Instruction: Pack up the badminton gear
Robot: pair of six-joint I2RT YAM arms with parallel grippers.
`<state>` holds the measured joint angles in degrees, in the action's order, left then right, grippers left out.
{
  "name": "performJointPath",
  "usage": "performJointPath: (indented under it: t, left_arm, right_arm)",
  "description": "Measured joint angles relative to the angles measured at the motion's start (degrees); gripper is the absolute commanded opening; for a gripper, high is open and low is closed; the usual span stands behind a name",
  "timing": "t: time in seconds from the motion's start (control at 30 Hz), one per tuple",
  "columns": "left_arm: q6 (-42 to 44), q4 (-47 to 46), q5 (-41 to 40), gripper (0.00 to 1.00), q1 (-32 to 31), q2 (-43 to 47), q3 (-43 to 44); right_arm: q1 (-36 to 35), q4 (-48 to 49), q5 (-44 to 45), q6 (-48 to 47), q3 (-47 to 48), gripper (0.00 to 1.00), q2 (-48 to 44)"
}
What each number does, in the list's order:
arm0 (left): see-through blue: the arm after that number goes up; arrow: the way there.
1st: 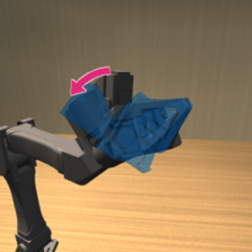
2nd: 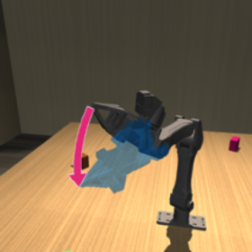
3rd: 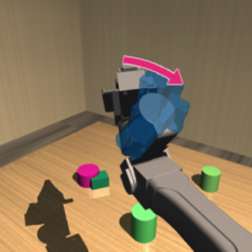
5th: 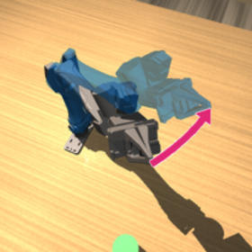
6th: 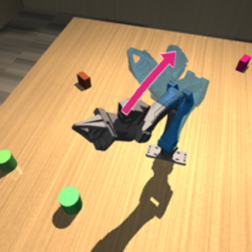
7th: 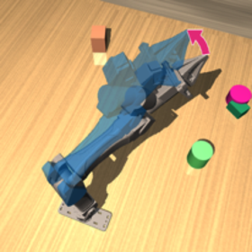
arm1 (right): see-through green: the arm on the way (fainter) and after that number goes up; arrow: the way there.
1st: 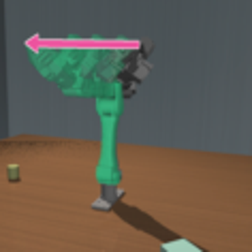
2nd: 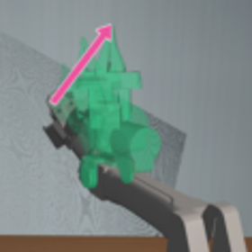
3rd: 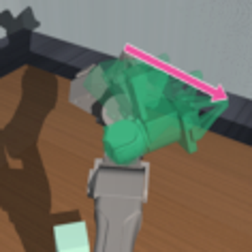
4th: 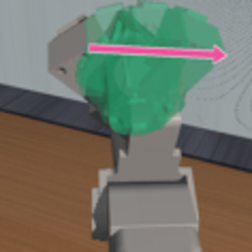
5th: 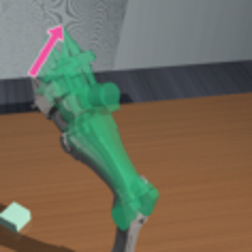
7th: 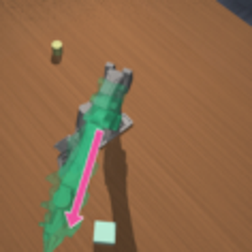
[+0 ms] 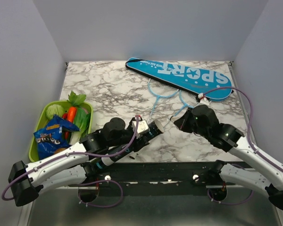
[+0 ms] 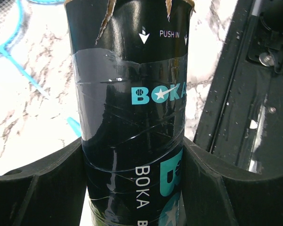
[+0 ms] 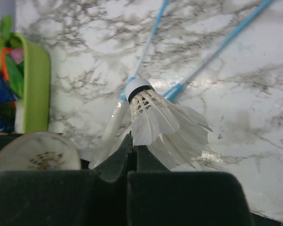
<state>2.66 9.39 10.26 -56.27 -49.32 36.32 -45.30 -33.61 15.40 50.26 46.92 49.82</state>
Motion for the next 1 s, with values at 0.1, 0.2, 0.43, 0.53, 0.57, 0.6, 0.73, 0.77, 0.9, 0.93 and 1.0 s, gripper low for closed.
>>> performJointPath:
  t: [0.1,0.2,0.43,0.53,0.57,0.6,0.73,0.77,0.9,0.93,1.0]
  left_arm:
    - [0.31,0.17,2.54,0.14,0.0,-1.01,0.0]
    - [0.52,0.22,5.14,0.15,-0.11,-1.86,0.0]
    - [1.01,1.16,9.64,0.15,-0.87,-2.95,0.42]
    - [1.05,1.44,10.84,0.15,-0.87,-2.95,0.55]
    - [1.09,1.49,11.21,0.15,-0.87,-2.91,0.55]
    - [1.11,1.53,11.43,0.15,-0.87,-2.84,0.55]
    - [1.18,1.66,11.87,0.15,-1.03,-1.86,0.55]
    - [1.2,1.68,11.91,0.15,-1.14,-1.53,0.55]
    - [1.22,1.77,12.35,0.15,-1.22,-0.85,0.55]
    - [1.25,1.84,12.41,0.15,-1.22,-0.72,0.55]
    - [1.25,1.9,12.52,0.15,-1.22,-0.61,0.55]
  right_arm:
    - [0.0,-1.36,-4.46,-7.32,5.99,0.01,0.0]
    - [0.0,-4.28,-8.35,-13.44,11.32,0.01,-0.09]
    - [0.0,-13.25,-18.67,-23.28,20.09,0.01,-0.11]
    - [0.0,-16.0,-23.23,-25.88,22.05,0.01,0.2]
    - [0.0,-16.72,-24.7,-26.64,22.45,0.01,0.39]
    - [0.0,-17.53,-26.05,-27.36,22.82,0.01,0.66]
    - [0.0,-20.37,-30.08,-29.42,23.47,0.01,1.38]
    - [0.0,-20.98,-30.93,-29.83,23.58,0.01,1.44]
    - [0.0,-22.69,-33.59,-31.12,24.17,0.01,1.53]
    - [0.02,-22.8,-34.42,-31.34,24.17,0.01,1.53]
    - [0.0,-22.82,-36.13,-31.61,24.17,0.01,1.66]
